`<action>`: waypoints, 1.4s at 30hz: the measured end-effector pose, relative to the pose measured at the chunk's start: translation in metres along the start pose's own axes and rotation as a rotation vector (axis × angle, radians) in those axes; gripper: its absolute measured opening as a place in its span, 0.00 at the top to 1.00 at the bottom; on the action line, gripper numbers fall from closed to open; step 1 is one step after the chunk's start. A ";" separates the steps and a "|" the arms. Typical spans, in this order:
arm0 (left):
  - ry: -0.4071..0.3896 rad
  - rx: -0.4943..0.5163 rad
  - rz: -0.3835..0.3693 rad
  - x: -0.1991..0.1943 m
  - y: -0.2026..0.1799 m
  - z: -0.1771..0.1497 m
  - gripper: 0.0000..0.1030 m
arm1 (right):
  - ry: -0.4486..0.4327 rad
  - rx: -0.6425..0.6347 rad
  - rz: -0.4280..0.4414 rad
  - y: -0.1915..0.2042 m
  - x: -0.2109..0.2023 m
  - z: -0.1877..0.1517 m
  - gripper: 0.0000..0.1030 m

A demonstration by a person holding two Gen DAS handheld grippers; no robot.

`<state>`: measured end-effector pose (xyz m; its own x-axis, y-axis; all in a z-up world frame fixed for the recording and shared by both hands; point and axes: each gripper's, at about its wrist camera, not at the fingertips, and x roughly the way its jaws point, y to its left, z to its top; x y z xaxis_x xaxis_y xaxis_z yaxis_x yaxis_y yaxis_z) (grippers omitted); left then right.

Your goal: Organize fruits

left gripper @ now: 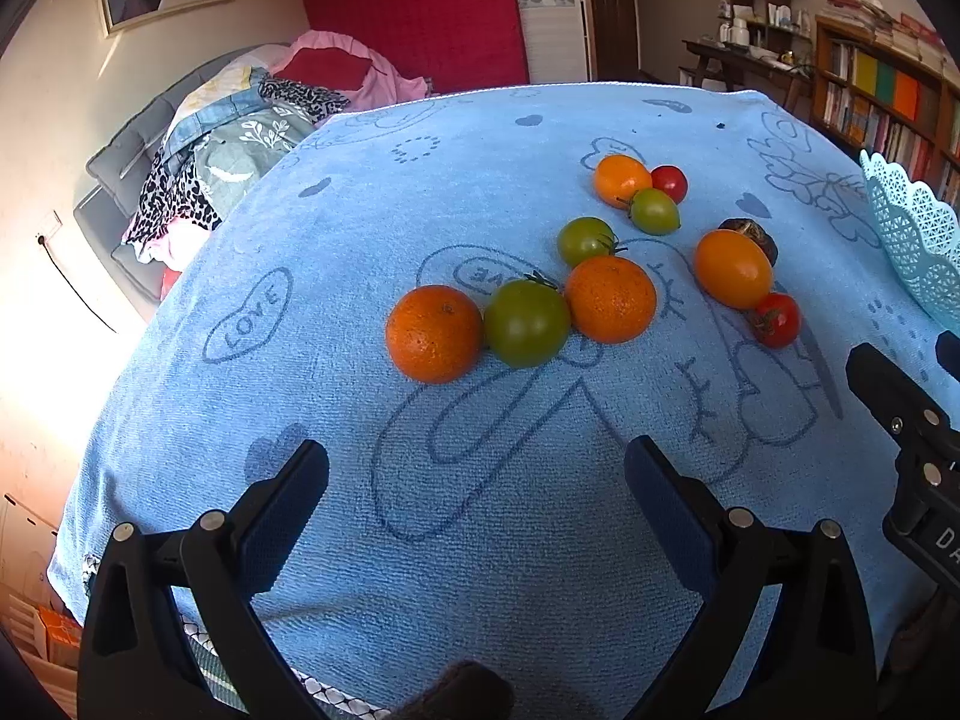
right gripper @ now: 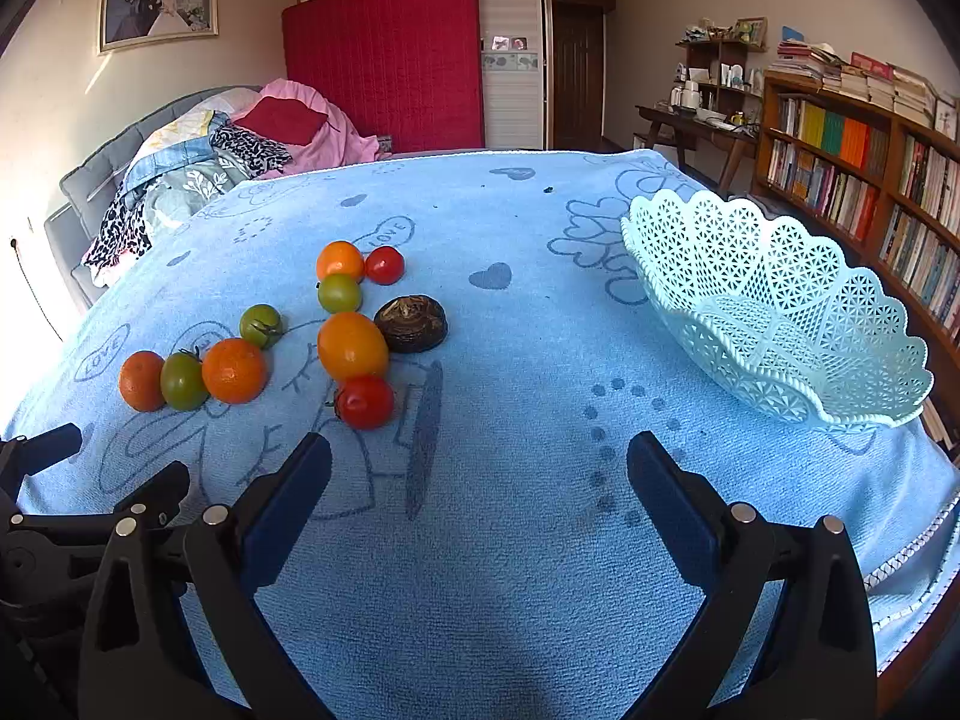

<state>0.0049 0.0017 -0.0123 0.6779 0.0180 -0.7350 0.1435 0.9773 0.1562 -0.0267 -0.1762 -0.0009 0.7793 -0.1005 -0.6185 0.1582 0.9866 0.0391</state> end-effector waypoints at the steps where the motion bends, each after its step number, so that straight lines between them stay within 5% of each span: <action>1: -0.002 -0.001 0.000 0.000 0.000 0.000 0.05 | -0.001 0.000 0.000 0.001 0.000 0.000 0.03; 34: 0.017 -0.011 0.009 0.005 0.006 0.001 0.05 | 0.024 0.025 0.009 -0.005 0.004 0.001 0.03; 42: 0.031 -0.108 -0.020 0.009 0.046 0.018 0.05 | 0.081 0.032 0.105 -0.011 0.002 0.020 0.03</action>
<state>0.0306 0.0429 0.0007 0.6530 0.0028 -0.7573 0.0774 0.9945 0.0704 -0.0148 -0.1898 0.0126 0.7410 0.0154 -0.6713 0.0983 0.9865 0.1312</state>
